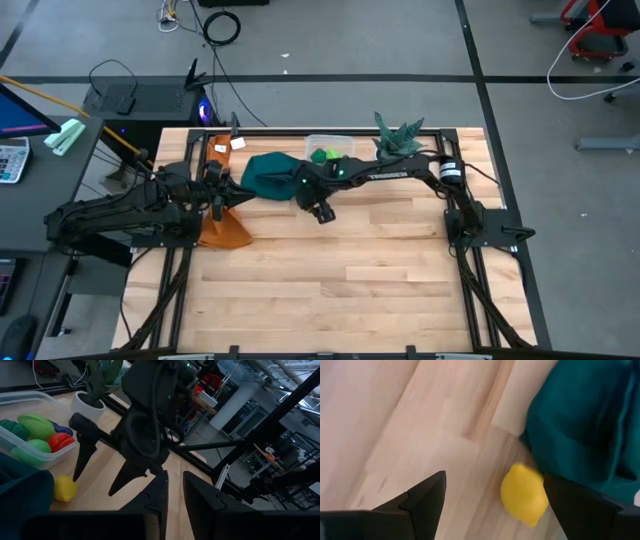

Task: Pick and placing Produce into tupperware
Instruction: Put the yellow lemon into the transparent bin

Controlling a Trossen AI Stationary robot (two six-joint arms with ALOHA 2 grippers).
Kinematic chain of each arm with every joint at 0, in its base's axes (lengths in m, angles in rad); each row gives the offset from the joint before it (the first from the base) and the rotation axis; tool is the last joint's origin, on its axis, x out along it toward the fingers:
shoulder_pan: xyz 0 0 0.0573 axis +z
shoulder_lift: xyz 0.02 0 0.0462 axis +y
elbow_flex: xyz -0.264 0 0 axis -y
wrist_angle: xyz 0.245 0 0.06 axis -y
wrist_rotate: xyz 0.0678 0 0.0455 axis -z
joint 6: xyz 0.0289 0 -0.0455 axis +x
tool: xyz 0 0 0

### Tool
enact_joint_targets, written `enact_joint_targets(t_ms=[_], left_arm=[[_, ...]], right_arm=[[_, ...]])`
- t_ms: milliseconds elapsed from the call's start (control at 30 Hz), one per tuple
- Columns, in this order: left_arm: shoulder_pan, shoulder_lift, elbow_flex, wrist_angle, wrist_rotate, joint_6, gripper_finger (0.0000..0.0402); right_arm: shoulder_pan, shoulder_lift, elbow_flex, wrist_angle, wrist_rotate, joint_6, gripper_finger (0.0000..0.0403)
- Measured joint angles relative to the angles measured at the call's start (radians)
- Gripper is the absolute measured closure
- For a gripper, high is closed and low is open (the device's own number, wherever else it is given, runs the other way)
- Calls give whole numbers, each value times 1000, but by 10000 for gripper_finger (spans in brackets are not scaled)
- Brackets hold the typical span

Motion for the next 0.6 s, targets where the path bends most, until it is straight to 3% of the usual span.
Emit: enact_joint_targets(t_ms=[333, 600], left_arm=[[0, 0, 0, 0, 0, -1, 334], [0, 0, 0, 0, 0, 0, 339]], right_arm=[[3, 32, 0, 10, 87, -26, 113], [-12, 32, 0, 10, 84, -24, 114]])
